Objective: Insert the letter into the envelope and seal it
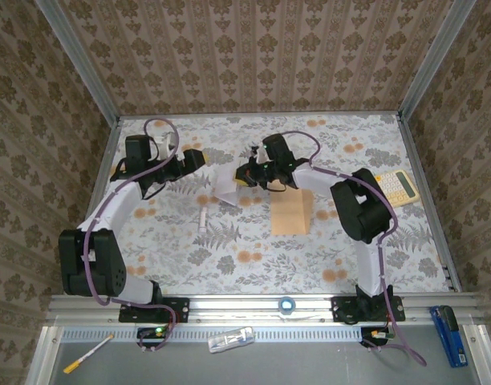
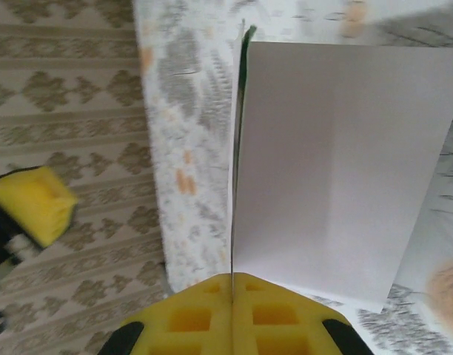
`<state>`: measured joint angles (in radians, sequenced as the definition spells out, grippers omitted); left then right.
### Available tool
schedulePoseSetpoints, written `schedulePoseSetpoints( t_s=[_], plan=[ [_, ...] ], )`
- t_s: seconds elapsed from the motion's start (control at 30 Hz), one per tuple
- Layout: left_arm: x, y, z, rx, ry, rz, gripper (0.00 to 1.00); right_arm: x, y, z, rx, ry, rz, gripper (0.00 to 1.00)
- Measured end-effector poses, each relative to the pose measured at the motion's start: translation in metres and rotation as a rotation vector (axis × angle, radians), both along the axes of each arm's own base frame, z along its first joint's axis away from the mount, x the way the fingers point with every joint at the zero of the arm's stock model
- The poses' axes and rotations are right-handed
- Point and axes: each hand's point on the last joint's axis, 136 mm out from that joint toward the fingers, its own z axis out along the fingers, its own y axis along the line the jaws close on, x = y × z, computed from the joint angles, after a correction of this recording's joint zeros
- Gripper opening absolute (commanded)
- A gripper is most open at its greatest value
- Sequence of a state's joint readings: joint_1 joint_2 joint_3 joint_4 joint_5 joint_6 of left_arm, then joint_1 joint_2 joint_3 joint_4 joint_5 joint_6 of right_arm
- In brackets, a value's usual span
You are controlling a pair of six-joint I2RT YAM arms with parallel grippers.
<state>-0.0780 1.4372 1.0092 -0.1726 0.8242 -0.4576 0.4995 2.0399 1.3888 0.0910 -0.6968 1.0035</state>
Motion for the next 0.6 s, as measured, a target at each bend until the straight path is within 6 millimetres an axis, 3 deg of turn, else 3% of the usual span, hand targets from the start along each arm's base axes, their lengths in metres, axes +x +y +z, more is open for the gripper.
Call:
schedulePoseSetpoints(
  t_s=[0.17, 0.27, 0.43, 0.6],
  plan=[
    [-0.006, -0.003, 0.005, 0.011, -0.013, -0.051, 0.98, 0.002, 0.003, 0.051, 0.111, -0.08, 0.018, 0.0],
    [-0.008, -0.007, -0.001, 0.012, 0.007, -0.067, 0.96, 0.004, 0.006, 0.071, 0.168, -0.11, 0.025, 0.0],
    [-0.01, -0.019, -0.015, 0.004, 0.052, -0.101, 0.88, 0.005, 0.009, 0.084, 0.225, -0.112, 0.023, 0.0],
    [-0.008, -0.03, -0.007, -0.04, 0.039, -0.12, 0.74, 0.006, 0.012, 0.094, 0.259, -0.122, 0.022, 0.0]
  ],
)
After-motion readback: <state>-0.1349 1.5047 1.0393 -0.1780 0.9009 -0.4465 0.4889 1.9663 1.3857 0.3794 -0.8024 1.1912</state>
